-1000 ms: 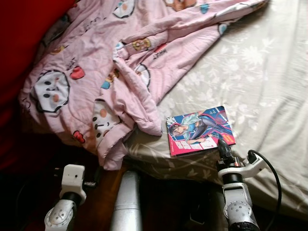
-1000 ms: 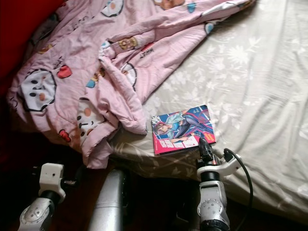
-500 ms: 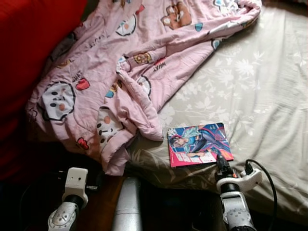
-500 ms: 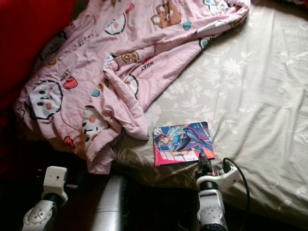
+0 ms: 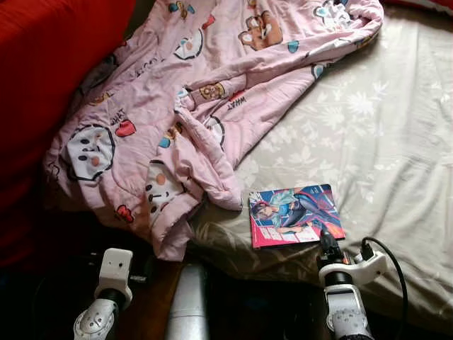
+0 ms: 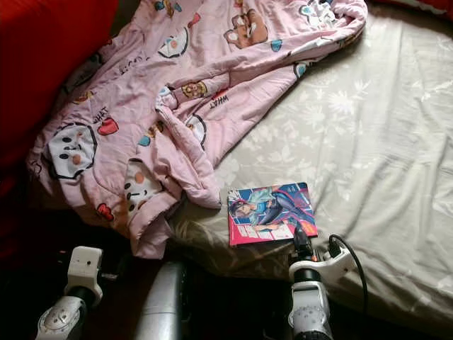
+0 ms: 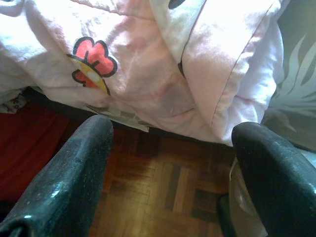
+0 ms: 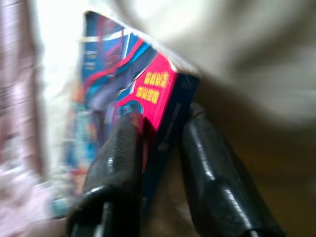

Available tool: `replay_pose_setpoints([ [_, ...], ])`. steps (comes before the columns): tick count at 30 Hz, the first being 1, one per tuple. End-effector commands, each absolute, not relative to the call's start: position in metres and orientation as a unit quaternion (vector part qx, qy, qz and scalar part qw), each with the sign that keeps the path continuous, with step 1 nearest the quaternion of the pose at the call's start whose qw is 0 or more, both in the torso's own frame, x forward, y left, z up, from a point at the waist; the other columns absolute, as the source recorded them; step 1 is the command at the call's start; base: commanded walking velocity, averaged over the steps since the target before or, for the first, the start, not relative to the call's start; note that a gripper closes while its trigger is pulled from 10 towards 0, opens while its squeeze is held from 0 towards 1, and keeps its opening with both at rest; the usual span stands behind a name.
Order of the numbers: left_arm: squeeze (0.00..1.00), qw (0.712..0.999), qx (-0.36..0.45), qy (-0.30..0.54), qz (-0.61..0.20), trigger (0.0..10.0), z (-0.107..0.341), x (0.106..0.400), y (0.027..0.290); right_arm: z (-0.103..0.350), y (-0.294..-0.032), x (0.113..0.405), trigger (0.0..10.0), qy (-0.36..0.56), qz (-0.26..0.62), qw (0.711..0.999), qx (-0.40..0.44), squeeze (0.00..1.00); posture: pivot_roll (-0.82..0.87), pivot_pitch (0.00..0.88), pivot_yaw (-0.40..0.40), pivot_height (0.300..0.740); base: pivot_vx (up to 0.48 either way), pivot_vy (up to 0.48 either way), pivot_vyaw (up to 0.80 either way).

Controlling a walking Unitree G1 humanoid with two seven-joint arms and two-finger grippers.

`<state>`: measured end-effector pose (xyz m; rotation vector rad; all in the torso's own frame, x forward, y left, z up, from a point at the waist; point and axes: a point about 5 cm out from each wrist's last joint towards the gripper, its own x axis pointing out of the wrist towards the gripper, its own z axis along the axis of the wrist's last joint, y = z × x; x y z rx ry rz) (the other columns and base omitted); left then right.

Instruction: Clean up the room

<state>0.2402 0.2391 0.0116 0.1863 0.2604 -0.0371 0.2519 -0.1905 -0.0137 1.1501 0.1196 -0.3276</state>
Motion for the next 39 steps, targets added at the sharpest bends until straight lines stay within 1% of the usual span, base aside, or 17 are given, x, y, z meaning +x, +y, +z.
replay_pose_setpoints([
  [1,0.00,0.982,0.098,0.161,-0.008,10.0,0.000,0.225,0.252,-0.028,-0.193,0.232,10.0,0.070,-0.195,0.810,0.548,1.00,0.08,0.275,0.078,0.608,0.000,0.000,0.00],
  [9,0.00,0.980,0.098,0.170,-0.010,10.0,-0.005,0.223,0.251,-0.030,-0.194,0.226,10.0,0.070,-0.204,0.810,0.546,1.00,0.07,0.272,0.087,0.608,0.000,0.000,0.00],
  [14,0.00,0.980,0.100,0.174,-0.012,10.0,-0.007,0.223,0.252,-0.029,-0.197,0.231,10.0,0.069,-0.201,0.812,0.543,1.00,0.08,0.275,0.092,0.608,0.000,0.000,0.00],
  [15,0.00,0.979,0.101,0.175,-0.012,10.0,-0.008,0.222,0.253,-0.029,-0.198,0.232,10.0,0.071,-0.201,0.812,0.543,0.84,0.08,0.275,0.092,0.608,0.000,0.000,0.00],
  [16,0.00,0.979,0.102,0.175,-0.012,10.0,-0.008,0.222,0.254,-0.030,-0.199,0.234,10.0,0.074,-0.201,0.812,0.543,0.00,0.08,0.281,0.094,0.608,0.000,0.000,0.00],
  [23,0.00,0.978,0.105,0.178,-0.012,10.0,-0.009,0.219,0.256,-0.030,-0.201,0.235,10.0,0.075,-0.207,0.810,0.544,0.00,0.09,0.292,0.095,0.608,0.000,0.000,0.00],
  [25,0.00,0.978,0.107,0.180,-0.011,10.0,-0.010,0.216,0.259,-0.034,-0.204,0.230,10.0,0.074,-0.220,0.801,0.552,0.00,0.10,0.302,0.098,0.608,0.000,0.000,0.00],
  [26,0.00,0.978,0.107,0.181,-0.010,10.0,-0.010,0.215,0.260,-0.035,-0.204,0.229,10.0,0.070,-0.223,0.796,0.558,1.00,0.10,0.307,0.099,0.608,0.000,0.000,0.00],
  [32,0.00,0.977,0.111,0.184,-0.009,10.0,-0.011,0.211,0.264,-0.041,-0.206,0.224,10.0,0.075,-0.242,0.788,0.562,1.00,0.11,0.318,0.108,0.608,0.000,0.000,0.00],
  [34,0.00,0.976,0.112,0.184,-0.009,10.0,-0.011,0.210,0.265,-0.042,-0.205,0.224,10.0,0.077,-0.232,0.790,0.562,1.00,0.12,0.330,0.119,0.608,0.000,0.000,0.00],
  [35,0.00,0.976,0.114,0.185,-0.010,10.0,-0.011,0.209,0.267,-0.041,-0.203,0.225,10.0,0.074,-0.222,0.788,0.569,0.51,0.13,0.338,0.127,0.608,0.000,0.000,0.00],
  [36,0.00,0.976,0.115,0.185,-0.010,10.0,-0.011,0.208,0.267,-0.041,-0.202,0.226,10.0,0.071,-0.215,0.787,0.574,0.51,0.13,0.340,0.129,0.608,0.000,0.000,0.00],
  [37,0.00,0.975,0.119,0.187,-0.013,10.0,-0.011,0.207,0.268,-0.040,-0.200,0.228,10.0,0.067,-0.209,0.786,0.578,0.00,0.14,0.343,0.133,0.608,0.000,0.000,0.00],
  [39,0.00,0.975,0.121,0.187,-0.014,10.0,-0.011,0.207,0.269,-0.039,-0.199,0.228,10.0,0.065,-0.205,0.786,0.580,0.00,0.14,0.343,0.135,0.608,0.000,0.000,0.00],
])
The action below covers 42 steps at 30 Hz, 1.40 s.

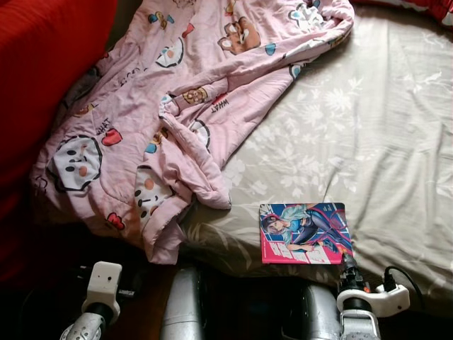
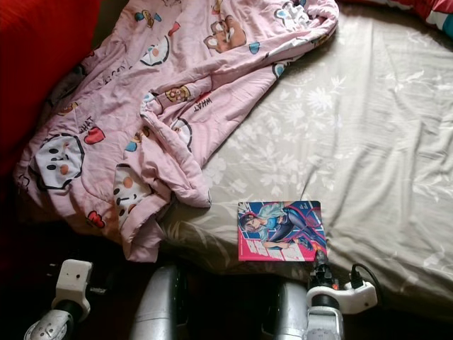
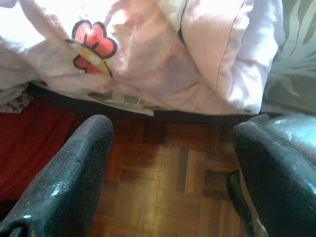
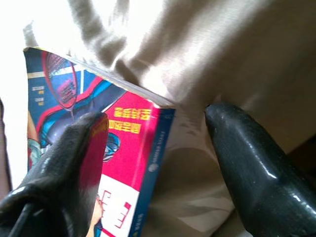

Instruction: Clean up the room

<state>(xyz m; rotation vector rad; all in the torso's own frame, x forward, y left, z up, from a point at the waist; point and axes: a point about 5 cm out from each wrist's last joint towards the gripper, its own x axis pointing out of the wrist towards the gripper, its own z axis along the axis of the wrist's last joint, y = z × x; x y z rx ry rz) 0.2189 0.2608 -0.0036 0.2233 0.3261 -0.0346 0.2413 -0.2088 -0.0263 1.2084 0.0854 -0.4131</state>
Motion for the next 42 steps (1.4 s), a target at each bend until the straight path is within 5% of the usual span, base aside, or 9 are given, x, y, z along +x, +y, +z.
replay_pose_setpoints([
  [1,0.00,0.974,0.124,0.187,-0.015,10.0,-0.010,0.205,0.271,-0.038,-0.197,0.231,10.0,0.059,-0.200,0.787,0.581,0.00,0.15,0.347,0.143,0.608,0.000,0.000,0.00],
  [20,0.00,0.970,0.145,0.189,-0.039,10.0,-0.007,0.194,0.276,-0.036,-0.183,0.239,10.0,0.048,-0.158,0.773,0.613,0.00,0.19,0.391,0.189,0.608,0.000,0.000,0.00],
  [21,0.00,0.970,0.145,0.191,-0.040,10.0,-0.008,0.192,0.276,-0.035,-0.183,0.240,9.6,0.049,-0.154,0.774,0.612,0.00,0.19,0.393,0.192,0.608,0.000,0.000,0.00],
  [23,0.00,0.970,0.146,0.192,-0.043,10.0,-0.008,0.190,0.276,-0.035,-0.184,0.241,6.6,0.050,-0.153,0.774,0.613,0.00,0.20,0.399,0.197,0.608,0.000,0.000,0.00],
  [24,0.00,0.969,0.147,0.192,-0.044,10.0,-0.008,0.189,0.277,-0.035,-0.185,0.242,0.6,0.052,-0.157,0.774,0.611,0.00,0.20,0.400,0.199,0.608,0.000,0.000,0.00],
  [26,0.00,0.969,0.148,0.192,-0.045,10.0,-0.007,0.188,0.277,-0.035,-0.186,0.242,0.0,0.052,-0.160,0.774,0.611,0.00,0.21,0.404,0.201,0.608,0.000,0.000,0.00],
  [42,0.00,0.964,0.148,0.217,-0.037,10.0,-0.013,0.187,0.286,-0.035,-0.185,0.245,0.0,0.052,-0.167,0.770,0.613,0.00,0.21,0.390,0.199,0.608,0.000,0.000,0.00],
])
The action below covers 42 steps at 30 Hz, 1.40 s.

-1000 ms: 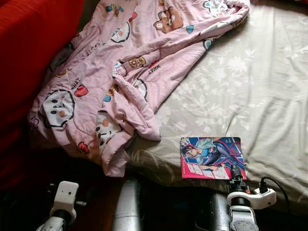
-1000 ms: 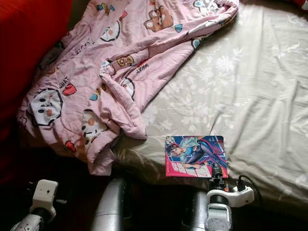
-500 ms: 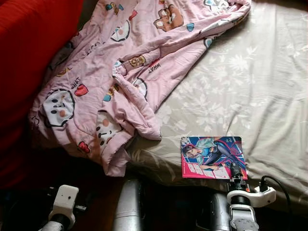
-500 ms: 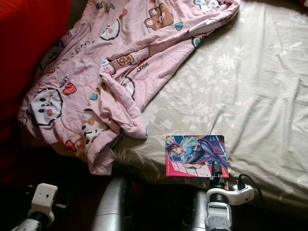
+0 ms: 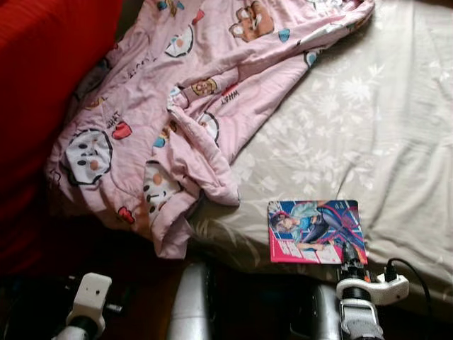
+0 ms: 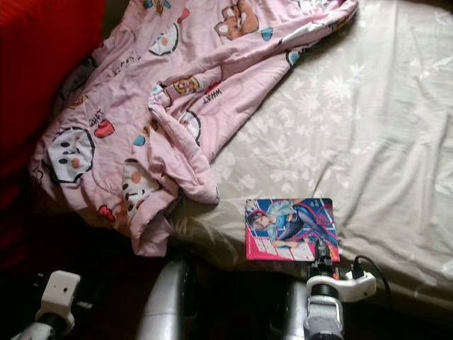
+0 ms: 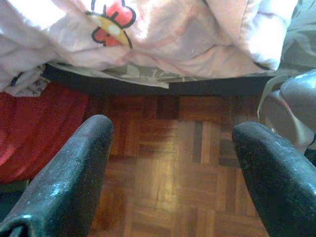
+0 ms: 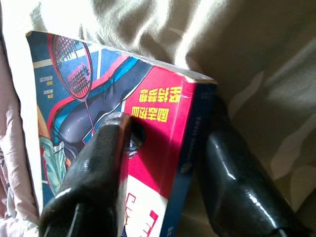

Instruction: Clean up the room

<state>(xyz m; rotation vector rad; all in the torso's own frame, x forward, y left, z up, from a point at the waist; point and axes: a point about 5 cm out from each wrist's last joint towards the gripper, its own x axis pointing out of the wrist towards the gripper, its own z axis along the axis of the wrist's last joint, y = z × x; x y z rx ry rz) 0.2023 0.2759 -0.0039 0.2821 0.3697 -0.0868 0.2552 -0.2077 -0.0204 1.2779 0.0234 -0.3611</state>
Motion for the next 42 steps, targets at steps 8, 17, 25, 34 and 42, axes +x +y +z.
replay_pose_setpoints([
  [8,0.00,0.962,0.141,0.232,-0.031,10.0,-0.020,0.198,0.280,-0.038,-0.185,0.238,0.0,0.049,-0.171,0.775,0.607,0.00,0.17,0.343,0.171,0.608,0.000,0.000,0.00],
  [17,0.00,0.964,0.137,0.224,-0.032,10.0,-0.020,0.212,0.268,-0.046,-0.196,0.224,0.0,0.053,-0.215,0.773,0.595,0.00,0.12,0.288,0.145,0.608,0.000,0.000,0.00],
  [25,0.00,0.968,0.134,0.211,-0.031,10.0,-0.018,0.220,0.261,-0.048,-0.207,0.214,0.0,0.047,-0.255,0.777,0.574,0.00,0.09,0.245,0.125,0.608,0.000,0.000,0.00],
  [34,0.00,0.973,0.131,0.189,-0.020,10.0,-0.010,0.230,0.259,-0.037,-0.223,0.218,0.0,0.021,-0.277,0.793,0.543,0.00,0.08,0.228,0.099,0.608,0.000,0.000,0.00],
  [42,0.00,0.974,0.127,0.188,-0.019,10.0,-0.013,0.230,0.251,-0.017,-0.225,0.234,0.0,-0.011,-0.241,0.822,0.517,0.00,0.07,0.221,0.088,0.608,0.000,0.000,0.00],
])
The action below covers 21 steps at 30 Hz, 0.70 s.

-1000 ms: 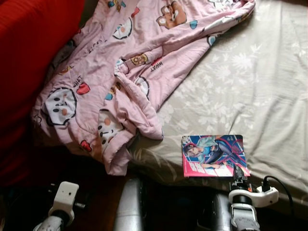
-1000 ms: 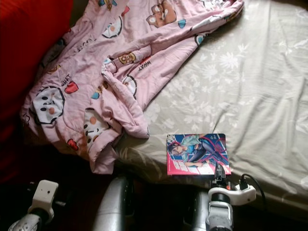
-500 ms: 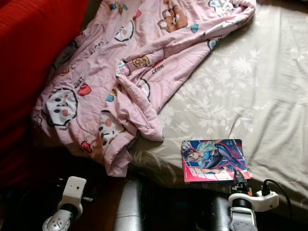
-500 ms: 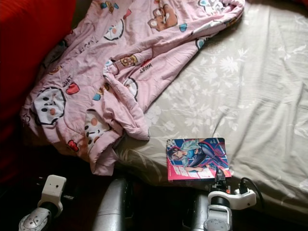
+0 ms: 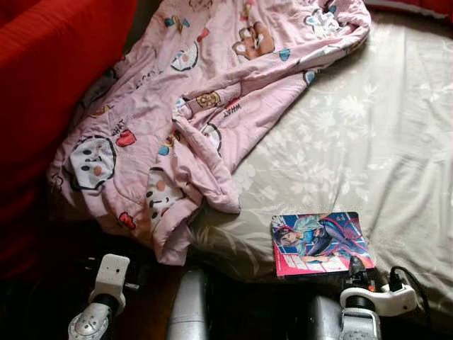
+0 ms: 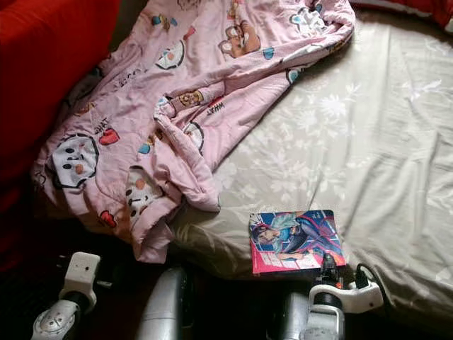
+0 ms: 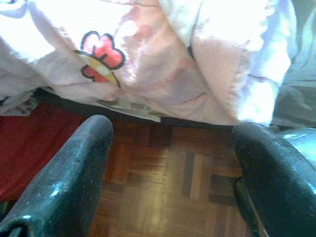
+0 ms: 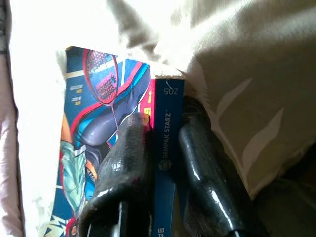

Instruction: Clean up the room

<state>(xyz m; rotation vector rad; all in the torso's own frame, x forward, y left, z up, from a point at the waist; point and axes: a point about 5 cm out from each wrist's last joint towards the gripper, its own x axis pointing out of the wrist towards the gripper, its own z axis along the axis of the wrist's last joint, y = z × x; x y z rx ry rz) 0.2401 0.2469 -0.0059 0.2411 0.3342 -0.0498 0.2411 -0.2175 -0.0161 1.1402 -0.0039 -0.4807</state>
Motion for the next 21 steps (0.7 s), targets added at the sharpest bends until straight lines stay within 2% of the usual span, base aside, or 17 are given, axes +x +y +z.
replay_pose_setpoints([
  [1,0.00,0.974,0.126,0.187,-0.019,10.0,-0.013,0.230,0.250,-0.015,-0.224,0.236,0.0,-0.013,-0.235,0.825,0.514,0.00,0.06,0.217,0.087,0.608,0.000,0.000,0.00],
  [8,0.00,0.974,0.125,0.187,-0.021,10.0,-0.014,0.232,0.245,-0.015,-0.220,0.237,0.1,0.002,-0.232,0.824,0.516,0.00,0.06,0.218,0.086,0.608,0.000,0.000,0.00],
  [9,0.00,0.974,0.124,0.188,-0.022,10.0,-0.016,0.231,0.243,-0.019,-0.218,0.234,10.0,0.020,-0.238,0.822,0.517,0.00,0.06,0.219,0.086,0.608,0.000,0.000,0.00],
  [12,0.00,0.973,0.125,0.190,-0.024,10.0,-0.017,0.230,0.242,-0.024,-0.215,0.232,10.0,0.040,-0.237,0.823,0.515,0.03,0.06,0.219,0.086,0.608,0.000,0.000,0.00],
  [14,0.00,0.973,0.126,0.192,-0.025,10.0,-0.018,0.229,0.242,-0.026,-0.212,0.232,10.0,0.048,-0.235,0.822,0.517,0.38,0.06,0.224,0.088,0.608,0.000,0.000,0.00],
  [16,0.00,0.973,0.127,0.193,-0.026,10.0,-0.018,0.229,0.242,-0.027,-0.212,0.232,10.0,0.049,-0.235,0.821,0.518,0.38,0.06,0.224,0.088,0.608,0.000,0.000,0.00],
  [17,0.00,0.973,0.127,0.193,-0.026,10.0,-0.018,0.228,0.242,-0.028,-0.212,0.232,10.0,0.054,-0.240,0.820,0.517,0.35,0.06,0.225,0.087,0.608,0.000,0.000,0.00],
  [18,0.00,0.972,0.127,0.194,-0.026,10.0,-0.018,0.228,0.243,-0.028,-0.213,0.232,10.0,0.058,-0.243,0.819,0.516,0.25,0.06,0.225,0.088,0.608,0.000,0.000,0.00],
  [19,0.00,0.972,0.127,0.194,-0.026,10.0,-0.019,0.228,0.243,-0.028,-0.213,0.232,10.0,0.058,-0.244,0.818,0.517,0.00,0.06,0.227,0.089,0.608,0.000,0.000,0.00],
  [21,0.00,0.972,0.128,0.196,-0.027,10.0,-0.019,0.227,0.243,-0.029,-0.213,0.232,10.0,0.063,-0.245,0.817,0.519,0.00,0.06,0.227,0.089,0.608,0.000,0.000,0.00],
])
